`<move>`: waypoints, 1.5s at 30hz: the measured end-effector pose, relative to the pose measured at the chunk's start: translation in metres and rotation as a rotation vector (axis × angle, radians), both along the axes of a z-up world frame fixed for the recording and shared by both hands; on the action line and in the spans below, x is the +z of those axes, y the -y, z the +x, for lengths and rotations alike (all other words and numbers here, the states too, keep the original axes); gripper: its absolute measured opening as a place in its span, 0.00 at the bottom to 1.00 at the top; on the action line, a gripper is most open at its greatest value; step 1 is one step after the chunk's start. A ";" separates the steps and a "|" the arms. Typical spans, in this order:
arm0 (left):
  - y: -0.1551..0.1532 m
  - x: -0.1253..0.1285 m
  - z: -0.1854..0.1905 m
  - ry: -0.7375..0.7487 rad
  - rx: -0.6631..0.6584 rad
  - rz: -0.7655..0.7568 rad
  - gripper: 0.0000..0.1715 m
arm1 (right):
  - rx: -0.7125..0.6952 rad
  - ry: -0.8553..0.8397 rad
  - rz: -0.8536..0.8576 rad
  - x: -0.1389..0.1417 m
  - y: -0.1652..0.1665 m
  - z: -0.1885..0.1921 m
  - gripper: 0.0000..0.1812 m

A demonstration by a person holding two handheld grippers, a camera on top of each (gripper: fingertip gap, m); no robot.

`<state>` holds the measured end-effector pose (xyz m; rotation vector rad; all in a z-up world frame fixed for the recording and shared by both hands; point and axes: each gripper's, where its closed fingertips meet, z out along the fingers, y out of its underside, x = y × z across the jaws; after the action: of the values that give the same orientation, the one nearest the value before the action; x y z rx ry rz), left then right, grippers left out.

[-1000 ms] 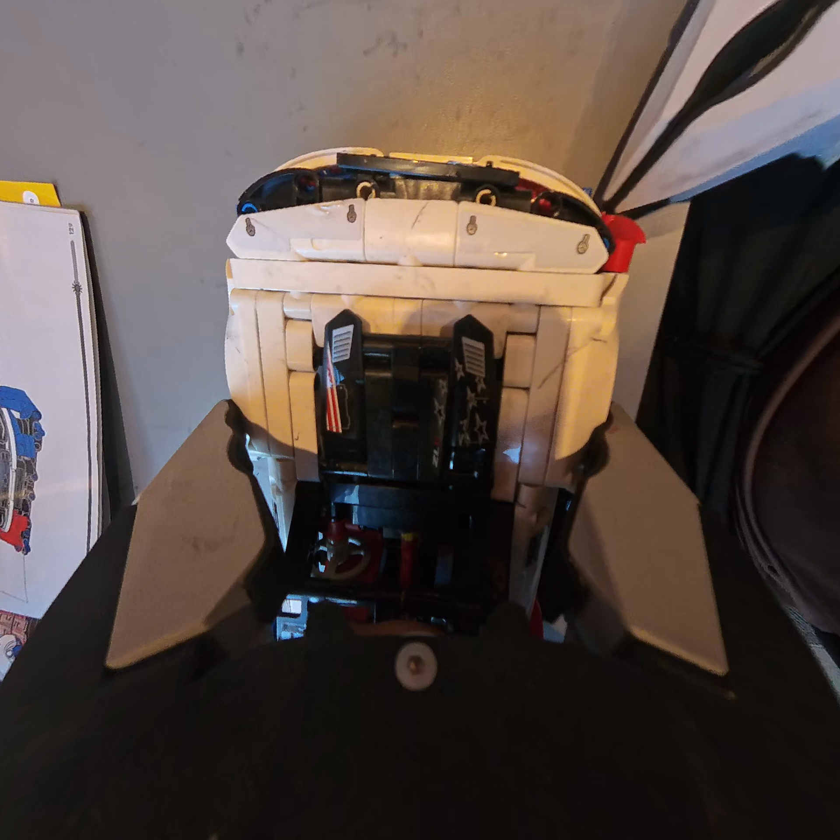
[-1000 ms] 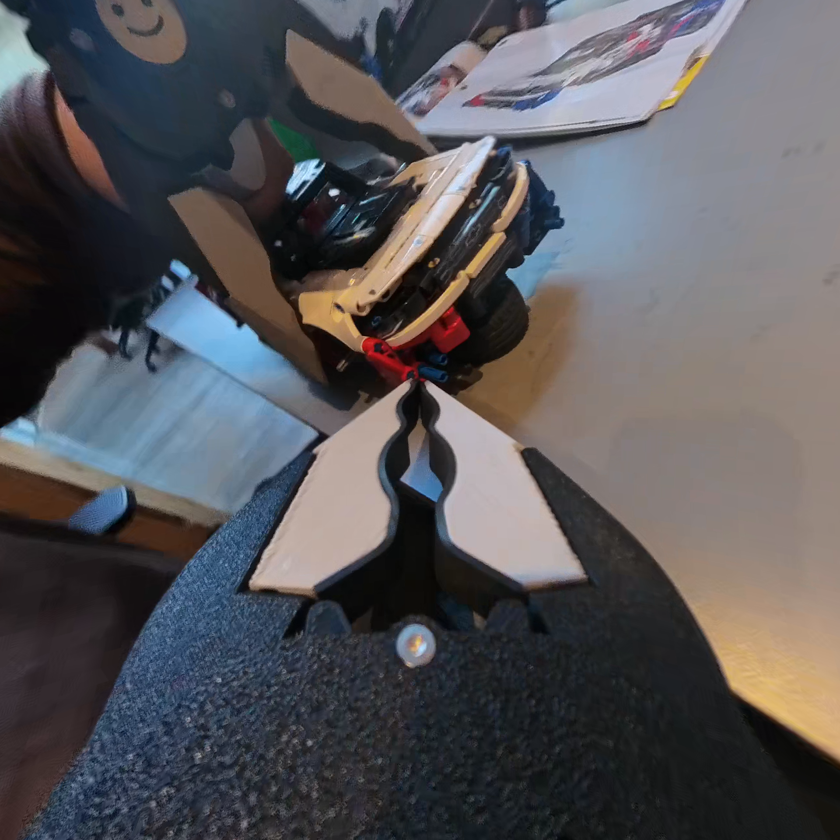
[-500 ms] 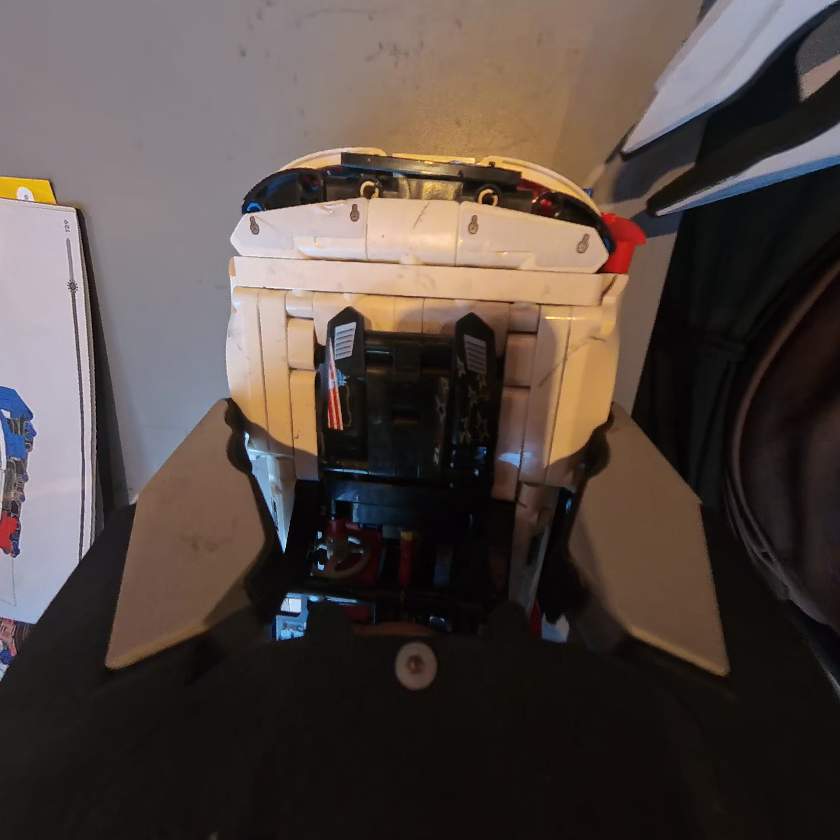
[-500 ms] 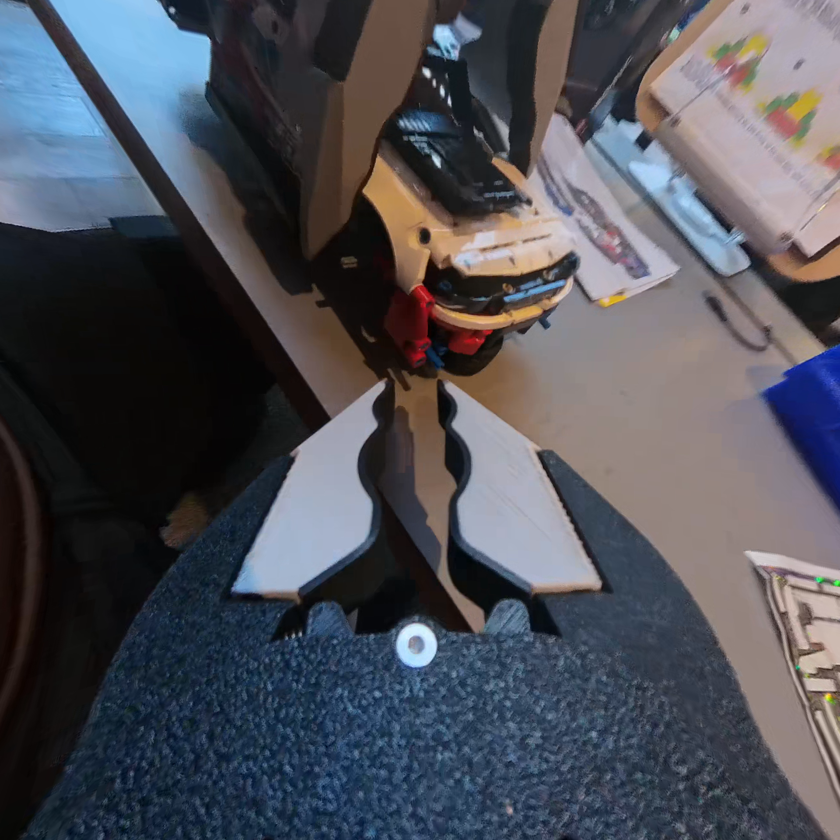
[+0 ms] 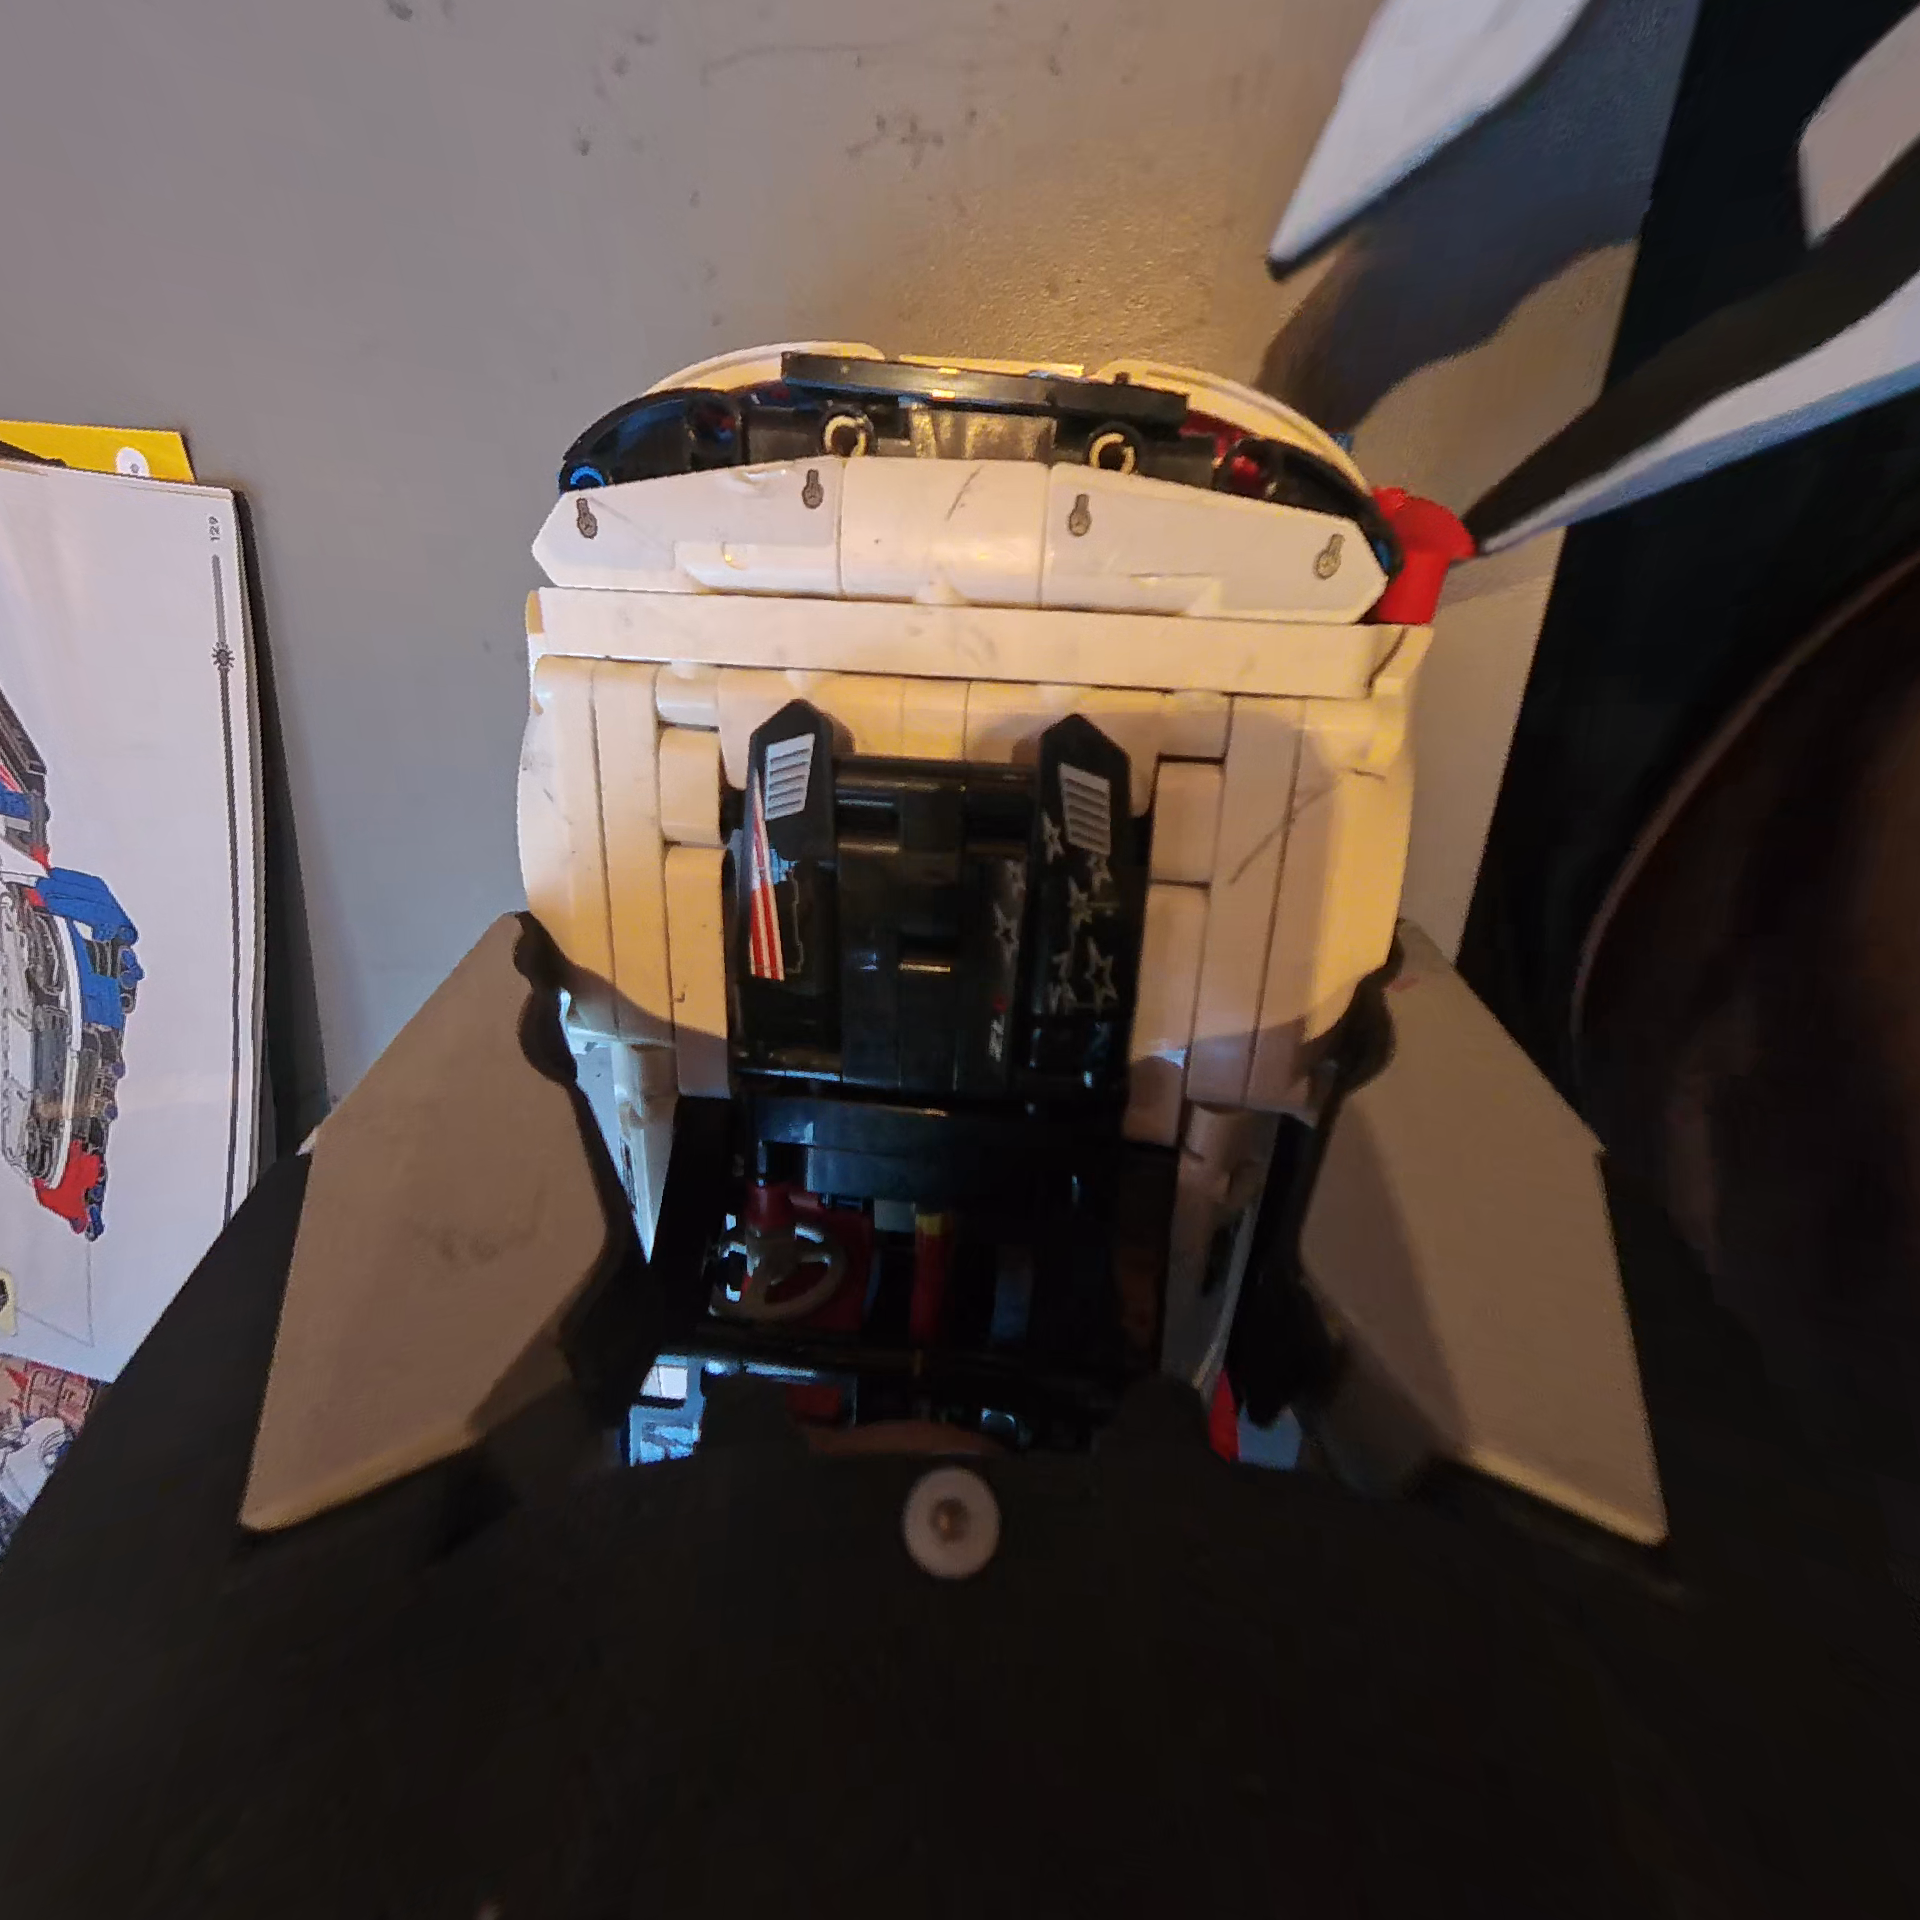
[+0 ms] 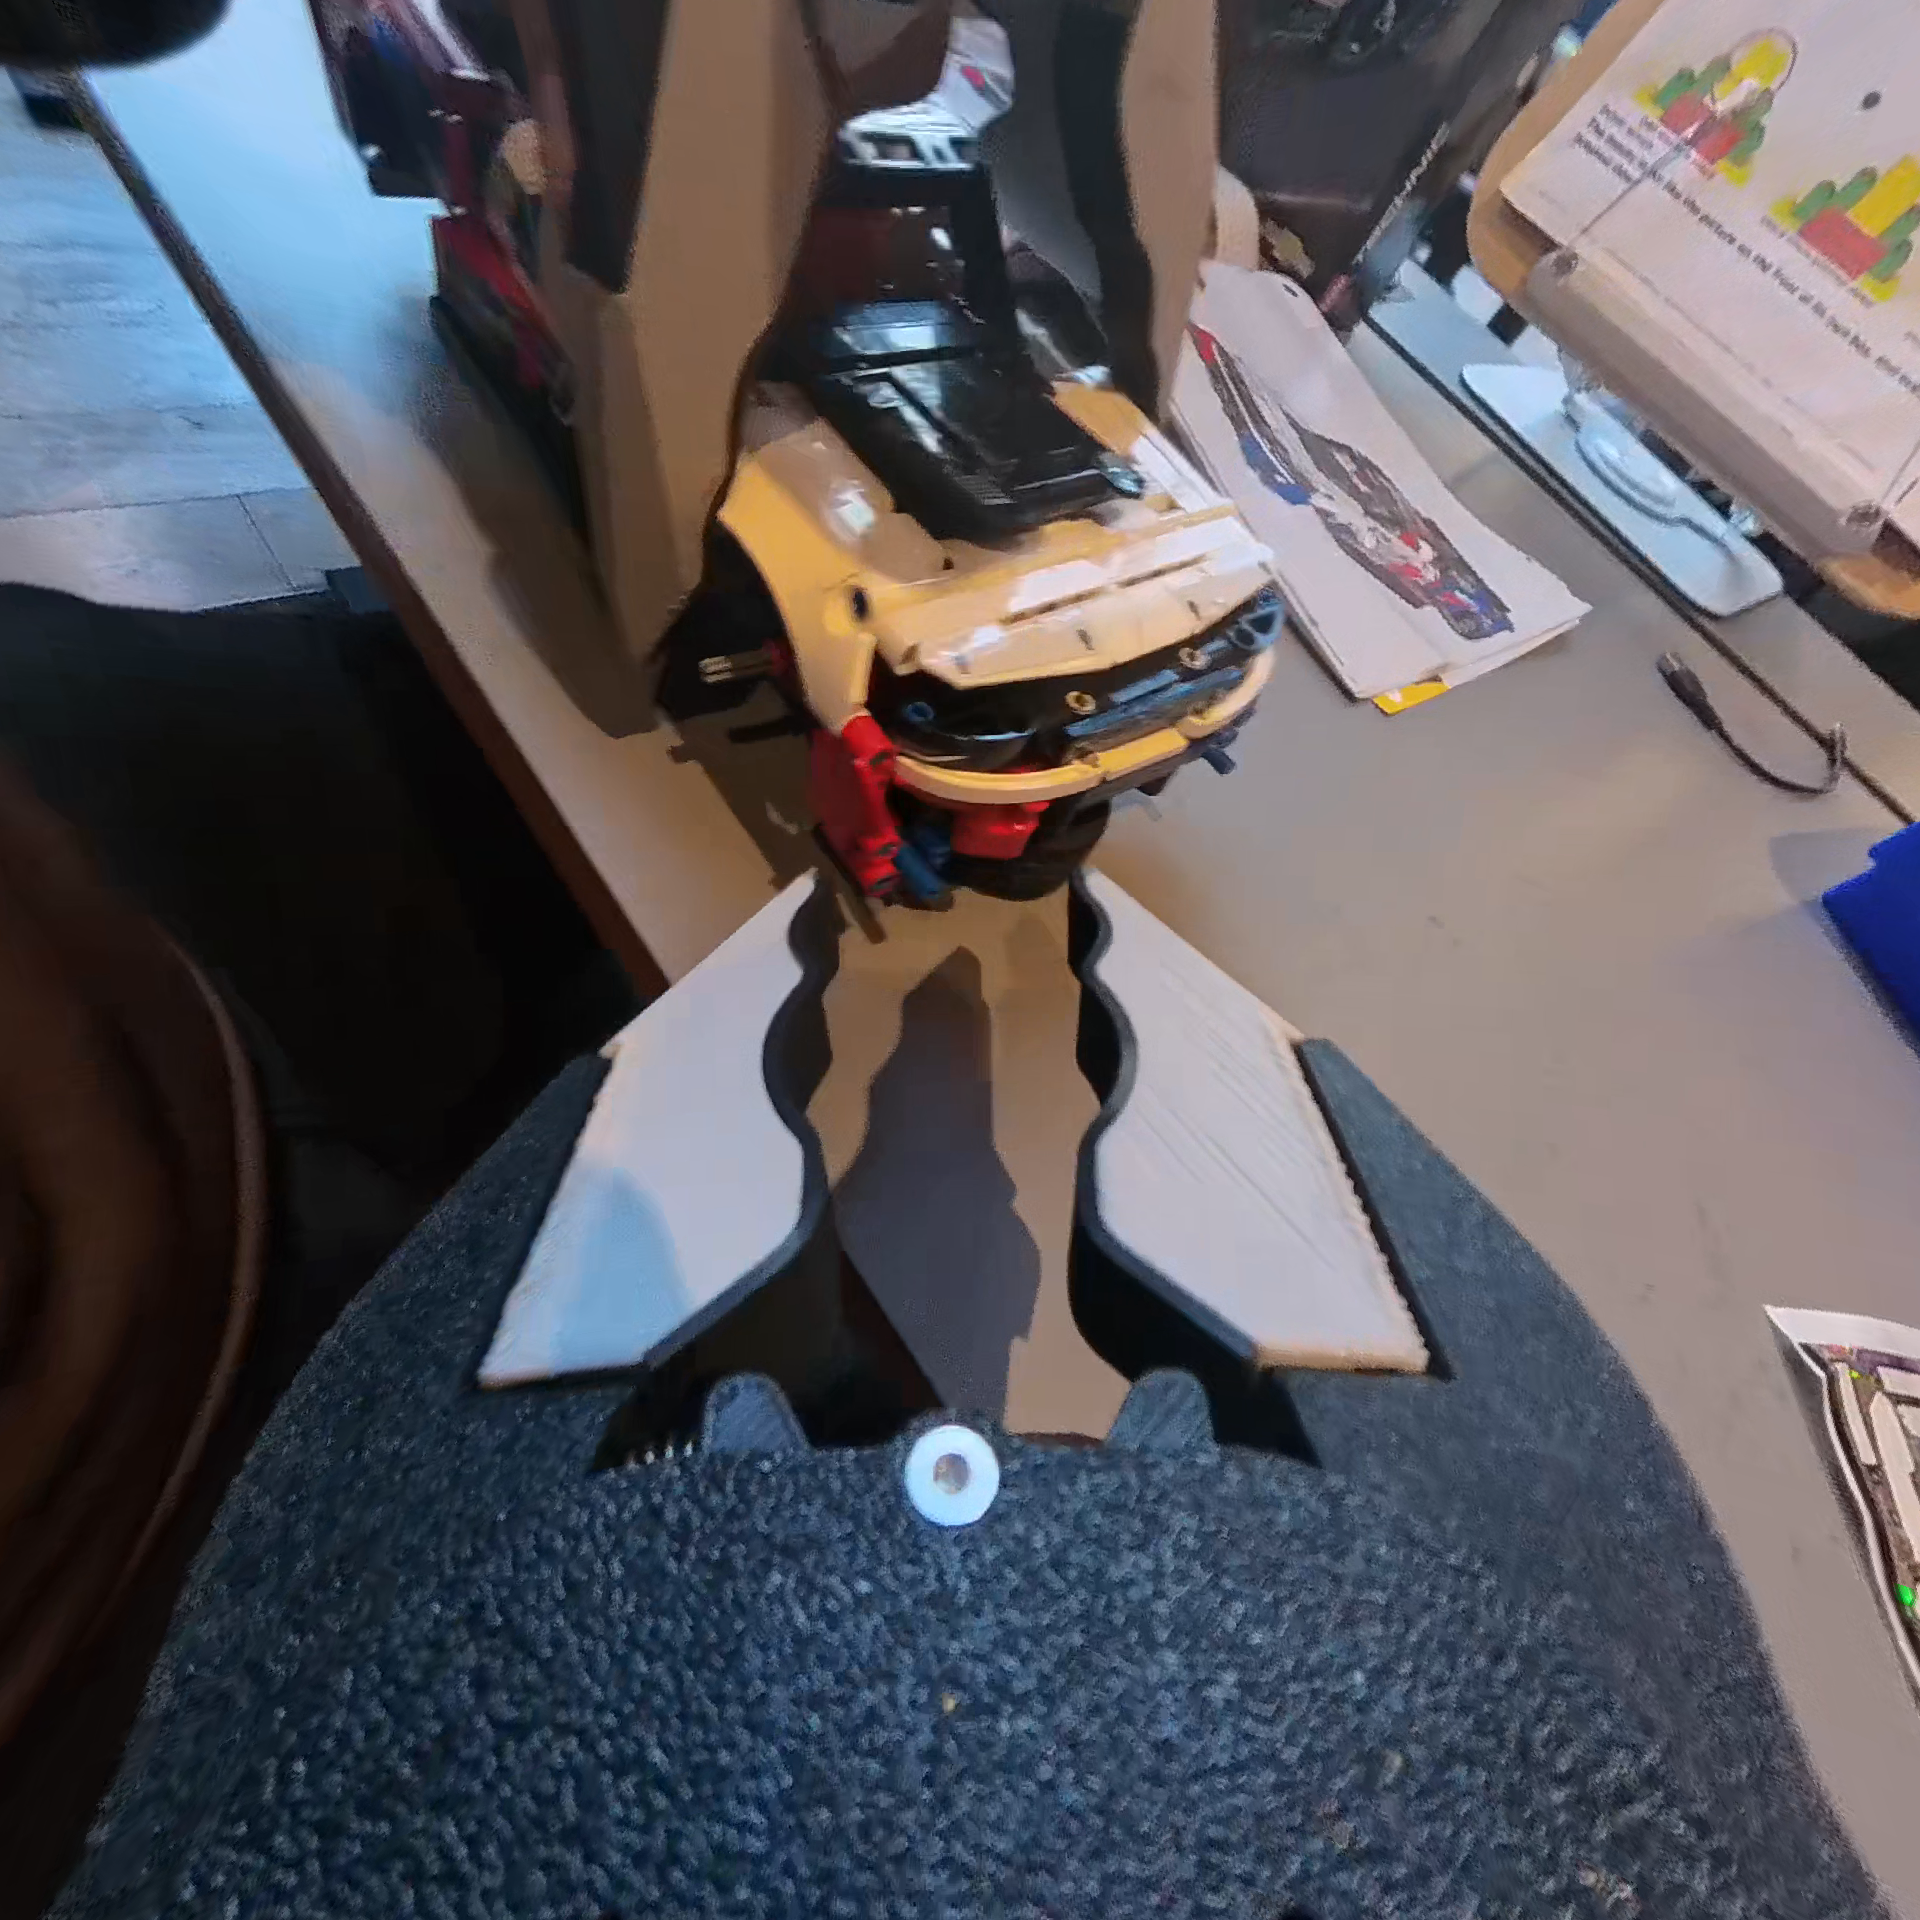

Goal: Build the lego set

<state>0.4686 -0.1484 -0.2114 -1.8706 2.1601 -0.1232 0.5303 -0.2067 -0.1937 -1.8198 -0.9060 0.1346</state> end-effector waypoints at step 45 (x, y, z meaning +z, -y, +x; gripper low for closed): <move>0.000 -0.001 0.001 -0.005 -0.013 0.001 0.86 | -0.009 -0.407 -0.261 0.005 -0.016 0.022 0.24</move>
<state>0.4694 -0.1484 -0.2127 -1.8588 2.1749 -0.1204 0.5519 -0.1906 -0.1884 -1.9371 -0.6110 0.6181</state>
